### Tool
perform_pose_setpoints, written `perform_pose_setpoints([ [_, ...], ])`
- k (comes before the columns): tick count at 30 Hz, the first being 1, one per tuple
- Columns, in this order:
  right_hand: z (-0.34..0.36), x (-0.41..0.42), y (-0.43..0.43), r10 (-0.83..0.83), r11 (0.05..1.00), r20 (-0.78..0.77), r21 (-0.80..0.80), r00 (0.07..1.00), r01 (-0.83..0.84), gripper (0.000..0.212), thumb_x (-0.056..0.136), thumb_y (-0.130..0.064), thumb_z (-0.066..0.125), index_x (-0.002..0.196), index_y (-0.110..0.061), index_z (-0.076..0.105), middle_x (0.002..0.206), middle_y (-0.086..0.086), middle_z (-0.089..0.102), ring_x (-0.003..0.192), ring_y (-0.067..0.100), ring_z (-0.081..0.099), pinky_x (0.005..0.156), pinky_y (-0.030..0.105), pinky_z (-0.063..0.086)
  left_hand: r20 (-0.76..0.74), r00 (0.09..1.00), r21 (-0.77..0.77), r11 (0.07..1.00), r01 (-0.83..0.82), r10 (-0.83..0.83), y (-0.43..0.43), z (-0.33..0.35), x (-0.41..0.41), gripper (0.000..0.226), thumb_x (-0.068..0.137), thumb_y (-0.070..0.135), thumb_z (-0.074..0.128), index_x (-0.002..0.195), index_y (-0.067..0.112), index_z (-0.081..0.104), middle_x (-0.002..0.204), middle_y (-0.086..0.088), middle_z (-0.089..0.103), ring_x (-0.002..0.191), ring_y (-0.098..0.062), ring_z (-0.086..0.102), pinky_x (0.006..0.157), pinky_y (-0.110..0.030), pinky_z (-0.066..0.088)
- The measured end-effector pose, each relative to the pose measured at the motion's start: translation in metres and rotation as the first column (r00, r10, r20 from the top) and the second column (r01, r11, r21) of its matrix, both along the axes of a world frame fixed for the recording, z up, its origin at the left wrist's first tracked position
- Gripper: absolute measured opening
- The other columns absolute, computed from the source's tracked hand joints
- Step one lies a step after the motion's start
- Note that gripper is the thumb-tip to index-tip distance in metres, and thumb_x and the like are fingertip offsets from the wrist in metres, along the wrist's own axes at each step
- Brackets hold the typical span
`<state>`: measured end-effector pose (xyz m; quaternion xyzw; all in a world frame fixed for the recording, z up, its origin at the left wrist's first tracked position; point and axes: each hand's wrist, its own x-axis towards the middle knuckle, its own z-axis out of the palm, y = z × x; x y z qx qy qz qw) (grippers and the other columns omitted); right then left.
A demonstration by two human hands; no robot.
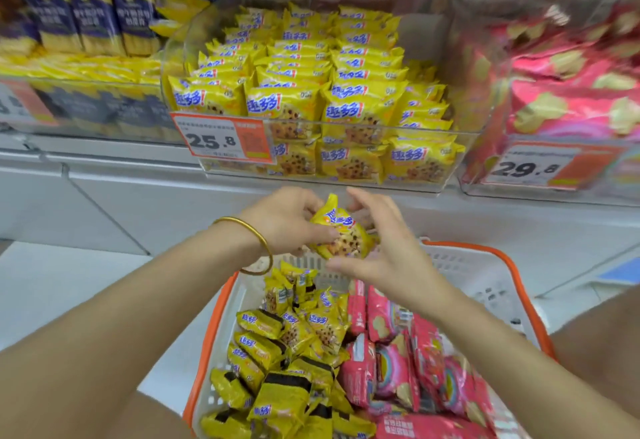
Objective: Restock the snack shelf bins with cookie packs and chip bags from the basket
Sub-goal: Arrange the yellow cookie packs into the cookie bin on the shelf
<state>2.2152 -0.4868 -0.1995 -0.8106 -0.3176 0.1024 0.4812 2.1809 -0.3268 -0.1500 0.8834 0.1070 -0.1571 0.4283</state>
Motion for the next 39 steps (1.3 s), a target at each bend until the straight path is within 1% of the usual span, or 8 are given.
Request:
perform_pose_setpoints([
  [5,0.052,0.011,-0.031,-0.018,0.996,-0.11,0.089,0.994,0.028,0.03,0.078,-0.013,0.073,0.098,-0.031,0.059,0.087,-0.015,0.062,0.078,-0.002,0.059,0.074,0.016,0.048,0.13,0.991,-0.242,0.97,-0.002,0.035,-0.018,0.031,0.0,0.012,0.086,0.012,0.064,0.095,0.018,0.059,0.091,-0.004,0.07,0.075,-0.011,0.063,0.061,-0.019,0.051],
  [13,0.133,0.024,-0.052,-0.011,0.995,-0.052,0.1,0.999,0.016,0.023,0.078,-0.006,0.072,0.096,-0.015,0.062,0.086,0.013,0.065,0.073,0.014,0.058,0.063,0.032,0.053,0.299,0.879,-0.625,0.772,-0.115,0.372,-0.052,0.075,0.014,0.011,0.077,0.016,0.072,0.07,0.017,0.063,0.07,0.0,0.064,0.065,-0.013,0.059,0.07,-0.032,0.048],
  [17,0.168,0.057,-0.042,-0.372,0.921,0.373,0.039,0.85,0.387,0.022,0.078,-0.023,0.072,0.096,-0.015,0.062,0.08,-0.001,0.063,0.077,0.014,0.057,0.068,0.023,0.043,0.749,0.573,-0.21,0.939,-0.271,0.333,-0.044,0.097,0.043,0.006,0.089,0.021,0.061,0.094,0.021,0.062,0.092,0.007,0.06,0.08,0.0,0.055,0.075,-0.017,0.045],
  [20,0.18,0.098,-0.016,-0.408,0.792,0.611,-0.133,0.678,0.596,0.032,0.085,-0.026,0.063,0.111,-0.01,0.054,0.107,0.01,0.06,0.101,0.03,0.056,0.076,0.033,0.04,0.757,0.636,0.393,0.88,-0.266,-0.146,-0.03,0.089,0.065,0.044,0.09,0.041,0.041,0.123,0.017,0.058,0.13,-0.003,0.053,0.123,-0.018,0.045,0.105,-0.031,0.033],
  [23,0.174,0.141,0.017,-0.318,0.675,0.701,-0.306,0.639,0.671,0.024,0.088,-0.01,0.058,0.112,-0.007,0.055,0.117,0.015,0.058,0.108,0.036,0.057,0.072,0.035,0.04,0.55,0.751,0.702,0.689,-0.179,-0.365,-0.027,0.073,0.077,0.072,0.084,0.056,0.008,0.142,0.027,0.038,0.153,-0.002,0.029,0.143,-0.019,0.02,0.116,-0.04,0.015],
  [30,0.156,0.218,0.058,-0.268,0.483,0.711,-0.485,0.651,0.729,0.037,0.089,-0.005,0.05,0.125,-0.008,0.054,0.132,0.012,0.054,0.131,0.032,0.037,0.095,0.039,0.04,0.426,0.825,0.785,0.605,-0.133,-0.371,-0.028,0.058,0.09,0.058,0.095,0.051,0.002,0.148,0.033,0.018,0.157,0.001,0.017,0.144,-0.019,0.014,0.116,-0.042,0.014],
  [34,0.15,0.245,0.067,-0.253,0.466,0.706,-0.51,0.661,0.723,0.039,0.093,-0.001,0.043,0.13,-0.007,0.051,0.135,0.015,0.051,0.132,0.035,0.035,0.096,0.04,0.04,0.439,0.812,0.79,0.595,-0.145,-0.384,-0.022,0.058,0.088,0.083,0.076,0.051,-0.016,0.147,0.032,0.023,0.156,0.002,0.022,0.142,-0.019,0.019,0.115,-0.043,0.019],
  [39,0.147,0.257,0.066,-0.139,0.437,0.776,-0.509,0.615,0.742,0.038,0.092,0.001,0.043,0.129,-0.003,0.051,0.132,0.018,0.05,0.122,0.039,0.046,0.09,0.042,0.045,0.468,0.793,0.775,0.613,-0.155,-0.391,-0.02,0.058,0.088,0.073,0.085,0.051,0.001,0.139,0.026,0.044,0.146,-0.005,0.042,0.134,-0.026,0.038,0.107,-0.048,0.03],
])
